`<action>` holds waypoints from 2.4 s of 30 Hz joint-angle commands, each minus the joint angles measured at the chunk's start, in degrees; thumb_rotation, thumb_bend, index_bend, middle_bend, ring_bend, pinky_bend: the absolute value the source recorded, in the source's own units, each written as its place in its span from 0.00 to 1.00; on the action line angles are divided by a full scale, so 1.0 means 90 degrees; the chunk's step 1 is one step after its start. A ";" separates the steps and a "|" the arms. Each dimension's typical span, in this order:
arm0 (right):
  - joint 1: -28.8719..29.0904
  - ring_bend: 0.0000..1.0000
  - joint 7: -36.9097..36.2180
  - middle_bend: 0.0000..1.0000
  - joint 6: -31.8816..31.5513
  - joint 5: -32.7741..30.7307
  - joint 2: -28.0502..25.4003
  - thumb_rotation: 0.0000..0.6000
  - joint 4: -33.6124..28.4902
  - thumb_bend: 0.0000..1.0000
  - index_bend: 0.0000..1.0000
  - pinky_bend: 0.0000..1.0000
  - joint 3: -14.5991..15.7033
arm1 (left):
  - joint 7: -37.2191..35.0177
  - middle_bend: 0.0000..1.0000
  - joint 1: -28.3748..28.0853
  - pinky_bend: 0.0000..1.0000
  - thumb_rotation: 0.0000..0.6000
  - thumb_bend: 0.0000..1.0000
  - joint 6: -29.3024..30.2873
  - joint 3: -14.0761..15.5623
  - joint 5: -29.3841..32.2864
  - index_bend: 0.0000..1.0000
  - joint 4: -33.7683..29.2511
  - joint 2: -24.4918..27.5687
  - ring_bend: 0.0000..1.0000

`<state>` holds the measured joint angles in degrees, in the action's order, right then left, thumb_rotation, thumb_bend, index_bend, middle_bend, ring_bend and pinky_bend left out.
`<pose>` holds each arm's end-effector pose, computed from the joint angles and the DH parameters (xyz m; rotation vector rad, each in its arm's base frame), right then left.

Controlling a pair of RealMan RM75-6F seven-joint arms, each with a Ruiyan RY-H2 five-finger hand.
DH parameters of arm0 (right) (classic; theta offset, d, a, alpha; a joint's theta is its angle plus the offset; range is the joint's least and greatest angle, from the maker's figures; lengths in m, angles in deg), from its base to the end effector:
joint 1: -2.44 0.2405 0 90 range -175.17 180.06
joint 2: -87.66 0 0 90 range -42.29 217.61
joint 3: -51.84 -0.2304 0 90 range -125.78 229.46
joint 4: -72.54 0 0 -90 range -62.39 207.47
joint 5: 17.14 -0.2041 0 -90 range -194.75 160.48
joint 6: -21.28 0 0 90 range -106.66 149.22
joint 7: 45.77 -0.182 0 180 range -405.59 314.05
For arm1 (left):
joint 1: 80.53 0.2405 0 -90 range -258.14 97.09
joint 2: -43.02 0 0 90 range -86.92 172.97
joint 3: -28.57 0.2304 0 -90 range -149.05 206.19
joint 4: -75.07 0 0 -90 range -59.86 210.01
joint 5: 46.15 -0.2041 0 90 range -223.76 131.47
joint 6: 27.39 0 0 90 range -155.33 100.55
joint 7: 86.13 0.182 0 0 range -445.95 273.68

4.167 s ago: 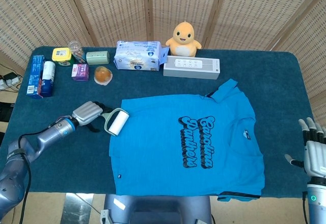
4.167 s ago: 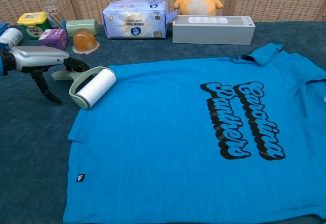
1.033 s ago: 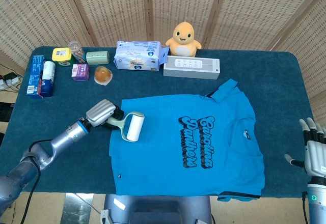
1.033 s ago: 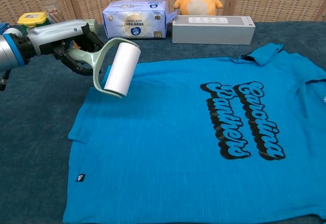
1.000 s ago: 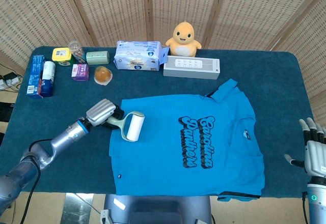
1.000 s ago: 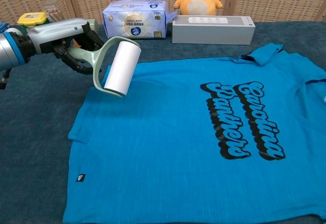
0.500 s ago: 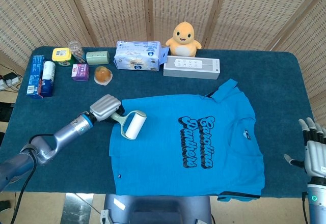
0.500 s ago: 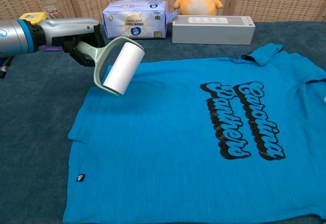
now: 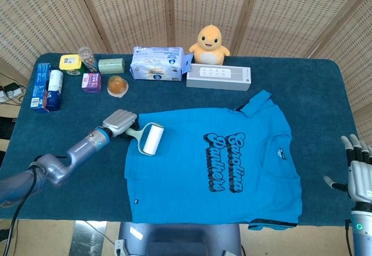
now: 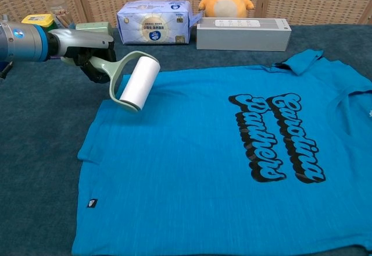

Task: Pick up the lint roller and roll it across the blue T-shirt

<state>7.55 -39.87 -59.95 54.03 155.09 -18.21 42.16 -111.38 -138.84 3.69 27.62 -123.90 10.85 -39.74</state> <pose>-0.3208 -0.2364 0.1648 1.1574 -0.9435 0.7735 -0.1492 0.4264 -0.0199 -2.0723 -1.1968 -0.7249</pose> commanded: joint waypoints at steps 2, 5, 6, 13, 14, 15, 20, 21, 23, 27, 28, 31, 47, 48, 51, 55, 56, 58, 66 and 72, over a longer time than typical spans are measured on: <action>-0.0003 0.00 -0.0014 0.00 -0.0004 0.0006 -0.0007 1.00 -0.0005 0.03 0.04 0.00 0.0001 | 0.0246 1.00 -0.0329 1.00 1.00 0.70 -0.0831 -0.0373 0.0823 1.00 -0.0565 0.0402 0.86; -0.0004 0.00 -0.0023 0.00 -0.0003 0.0007 -0.0016 1.00 -0.0012 0.03 0.04 0.00 0.0000 | 0.0383 1.00 -0.0402 1.00 1.00 0.70 -0.0943 -0.0429 0.0987 1.00 -0.0673 0.0489 0.86; -0.0004 0.00 -0.0026 0.00 -0.0003 0.0008 -0.0019 1.00 -0.0012 0.03 0.04 0.00 0.0000 | 0.0438 1.00 -0.0422 1.00 1.00 0.70 -0.0960 -0.0445 0.1040 1.00 -0.0705 0.0512 0.86; -0.0011 0.00 -0.0106 0.00 0.0005 0.0019 -0.0061 1.00 -0.0052 0.03 0.04 0.00 -0.0005 | 0.0856 1.00 -0.0877 1.00 1.00 0.70 -0.1664 -0.0464 0.1910 1.00 -0.0886 0.0593 0.86; -0.0024 0.00 -0.0153 0.00 -0.0005 0.0034 -0.0079 1.00 -0.0064 0.03 0.04 0.00 -0.0001 | 0.0939 1.00 -0.1036 1.00 1.00 0.70 -0.1825 -0.0408 0.2093 1.00 -0.0817 0.0550 0.86; -0.0027 0.00 -0.0173 0.00 -0.0007 0.0045 -0.0089 1.00 -0.0069 0.03 0.04 0.00 0.0000 | 0.0977 1.00 -0.1115 1.00 1.00 0.70 -0.1875 -0.0371 0.2218 1.00 -0.0783 0.0523 0.86; -0.0042 0.00 -0.0394 0.00 0.0040 0.0093 -0.0185 1.00 -0.0100 0.03 0.04 0.00 0.0009 | 0.0877 1.00 -0.1799 1.00 1.00 0.70 -0.2413 0.0132 0.3457 1.00 -0.0483 0.0240 0.86; -0.0042 0.00 -0.0420 0.00 0.0052 0.0091 -0.0192 1.00 -0.0100 0.03 0.04 0.00 0.0008 | 0.0846 1.00 -0.1872 1.00 1.00 0.70 -0.2448 0.0181 0.3562 1.00 -0.0456 0.0206 0.86; -0.0042 0.00 -0.0500 0.00 0.0081 0.0089 -0.0218 1.00 -0.0095 0.03 0.04 0.00 0.0005 | 0.0808 1.00 -0.2068 1.00 1.00 0.70 -0.2457 0.0332 0.3787 1.00 -0.0383 0.0099 0.86; -0.0043 0.00 -0.0658 0.00 0.0129 0.0076 -0.0271 1.00 -0.0074 0.03 0.04 0.00 -0.0010 | 0.0795 1.00 -0.2537 1.00 1.00 0.70 -0.2366 0.0717 0.4316 1.00 -0.0166 -0.0238 0.86; -0.0042 0.00 -0.0692 0.00 0.0146 0.0075 -0.0281 1.00 -0.0071 0.03 0.04 0.00 -0.0009 | 0.0756 1.00 -0.2643 1.00 1.00 0.70 -0.2404 0.0784 0.4456 1.00 -0.0114 -0.0299 0.86; -0.0038 0.00 -0.0779 0.00 0.0195 0.0056 -0.0311 1.00 -0.0054 0.03 0.04 0.00 -0.0015 | 0.0670 1.00 -0.2935 1.00 1.00 0.70 -0.2483 0.0945 0.4764 1.00 0.0069 -0.0497 0.86; -0.0048 0.00 -0.1224 0.00 0.0298 0.0068 -0.0455 1.00 0.0034 0.03 0.04 0.00 -0.0042 | -0.0279 1.00 -0.4640 1.00 1.00 0.70 -0.3250 0.2141 0.5938 1.00 0.0921 -0.1412 0.86; -0.0054 0.00 -0.1242 0.00 0.0288 0.0082 -0.0466 1.00 0.0026 0.03 0.04 0.00 -0.0039 | -0.0333 1.00 -0.4679 1.00 1.00 0.70 -0.3254 0.2209 0.5944 1.00 0.0969 -0.1467 0.86; -0.0071 0.00 -0.1263 0.00 0.0237 0.0112 -0.0484 1.00 -0.0002 0.03 0.04 0.00 -0.0041 | -0.0492 1.00 -0.4757 1.00 1.00 0.70 -0.3272 0.2382 0.5959 1.00 0.1079 -0.1603 0.86; -0.0083 0.00 -0.1250 0.00 0.0204 0.0141 -0.0489 1.00 -0.0026 0.03 0.04 0.00 -0.0028 | -0.0688 1.00 -0.4811 1.00 1.00 0.70 -0.3312 0.2477 0.5939 1.00 0.1167 -0.1693 0.86; -0.0083 0.00 -0.1242 0.00 0.0202 0.0144 -0.0489 1.00 -0.0031 0.03 0.04 0.00 -0.0025 | -0.0729 1.00 -0.4822 1.00 1.00 0.70 -0.3317 0.2492 0.5913 1.00 0.1180 -0.1704 0.86; -0.0079 0.00 -0.1234 0.00 0.0211 0.0141 -0.0489 1.00 -0.0032 0.03 0.04 0.00 -0.0021 | -0.0787 1.00 -0.4831 1.00 1.00 0.70 -0.3323 0.2510 0.5874 1.00 0.1191 -0.1714 0.86; -0.0073 0.00 -0.1204 0.00 0.0208 0.0134 -0.0482 1.00 -0.0033 0.03 0.04 0.00 -0.0019 | -0.1014 1.00 -0.4901 1.00 1.00 0.70 -0.3486 0.2748 0.5633 1.00 0.1299 -0.1772 0.86; -0.0081 0.00 -0.1219 0.00 0.0185 0.0136 -0.0492 1.00 -0.0046 0.03 0.04 0.00 -0.0024 | -0.1107 1.00 -0.4947 1.00 1.00 0.69 -0.3217 0.3071 0.5514 1.00 0.1213 -0.1804 0.86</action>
<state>6.83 -50.83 -58.26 55.26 150.68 -18.62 41.95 -121.09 -183.19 -26.05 54.47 -74.02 22.11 -55.84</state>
